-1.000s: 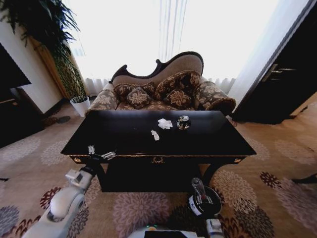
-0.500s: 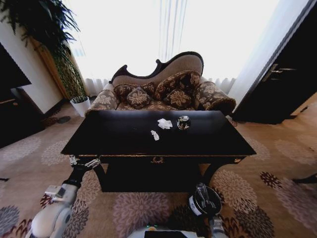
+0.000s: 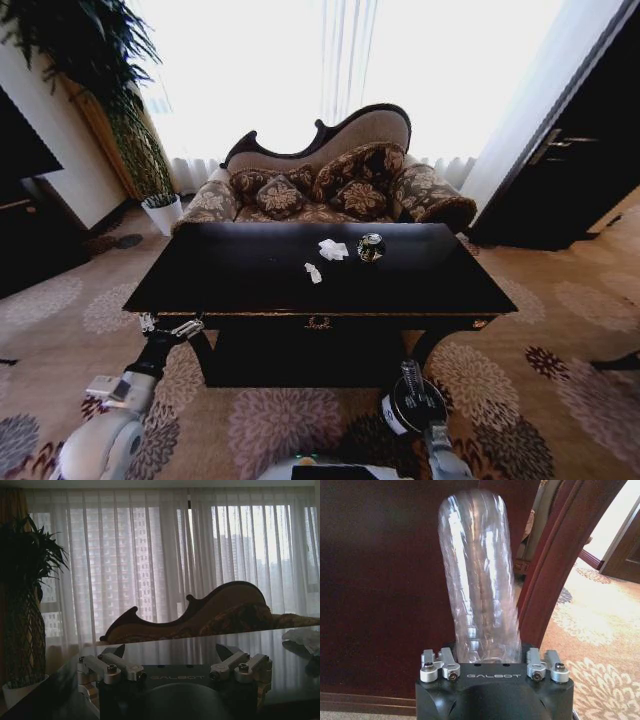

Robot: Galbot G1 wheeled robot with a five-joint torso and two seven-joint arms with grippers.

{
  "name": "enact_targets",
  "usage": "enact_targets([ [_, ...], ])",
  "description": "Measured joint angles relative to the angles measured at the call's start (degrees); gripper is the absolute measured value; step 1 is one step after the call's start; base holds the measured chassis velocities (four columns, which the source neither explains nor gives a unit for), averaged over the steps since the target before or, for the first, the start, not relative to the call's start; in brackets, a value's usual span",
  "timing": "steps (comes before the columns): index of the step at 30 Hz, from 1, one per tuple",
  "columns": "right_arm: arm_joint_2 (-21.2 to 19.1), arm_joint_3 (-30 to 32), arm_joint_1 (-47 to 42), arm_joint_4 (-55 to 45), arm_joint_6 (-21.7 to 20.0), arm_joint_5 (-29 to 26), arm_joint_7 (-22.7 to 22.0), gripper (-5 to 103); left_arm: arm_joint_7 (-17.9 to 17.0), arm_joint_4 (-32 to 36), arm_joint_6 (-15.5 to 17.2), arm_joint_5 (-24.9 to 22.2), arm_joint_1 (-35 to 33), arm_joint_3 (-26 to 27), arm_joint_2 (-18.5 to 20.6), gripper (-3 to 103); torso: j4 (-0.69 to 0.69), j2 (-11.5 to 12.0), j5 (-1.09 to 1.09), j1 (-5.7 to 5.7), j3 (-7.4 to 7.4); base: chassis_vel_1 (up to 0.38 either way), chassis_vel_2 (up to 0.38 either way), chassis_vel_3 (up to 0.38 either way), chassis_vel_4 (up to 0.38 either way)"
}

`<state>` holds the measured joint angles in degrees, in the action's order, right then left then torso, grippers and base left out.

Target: Move to the front of the table and place the trash on the table into the trash bin.

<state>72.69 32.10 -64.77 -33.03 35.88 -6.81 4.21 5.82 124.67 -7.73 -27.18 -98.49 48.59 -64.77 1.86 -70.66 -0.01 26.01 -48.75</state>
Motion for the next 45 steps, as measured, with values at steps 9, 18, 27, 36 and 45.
enact_targets([
  [9, -0.09, 0.23, 0.41, 0.48, -0.01, -0.25, 0.21, 91, -0.06, 0.13, 0.07, 0.00, -0.46, -0.35, -0.42, 100, 0.00, 0.00, -0.01, 0.00, 0.00, 0.000, 0.000, 0.000, 0.000],
  [18, 1.09, 0.51, -2.54, -2.56, 0.02, -0.97, 0.34, 100, 0.05, 0.62, 0.08, 0.49, -1.90, -0.66, -1.09, 100, 0.00, 0.00, 0.00, 0.00, 0.00, 0.000, 0.000, 0.000, 0.000],
  [27, 2.72, 2.08, -8.94, -10.03, 0.68, -1.70, 0.48, 100, 0.08, 0.63, 0.12, 0.54, -1.91, -0.69, -1.10, 100, 0.00, 0.00, -0.01, 0.00, 0.00, 0.000, 0.000, 0.000, 0.000],
  [36, 6.15, 6.56, -19.05, -23.12, 4.13, -1.69, 0.86, 100, 0.12, 0.64, 0.15, 0.57, -1.90, -0.70, -1.08, 100, 0.00, 0.00, -0.01, -0.01, 0.01, 0.000, 0.000, 0.000, 0.000],
  [45, 10.33, 9.52, -31.67, -42.00, 5.45, -5.13, 0.67, 100, 0.15, 0.65, 0.16, 0.57, -1.89, -0.70, -1.06, 100, 0.01, 0.00, -0.02, -0.01, 0.01, 0.000, 0.000, 0.000, 0.000],
])
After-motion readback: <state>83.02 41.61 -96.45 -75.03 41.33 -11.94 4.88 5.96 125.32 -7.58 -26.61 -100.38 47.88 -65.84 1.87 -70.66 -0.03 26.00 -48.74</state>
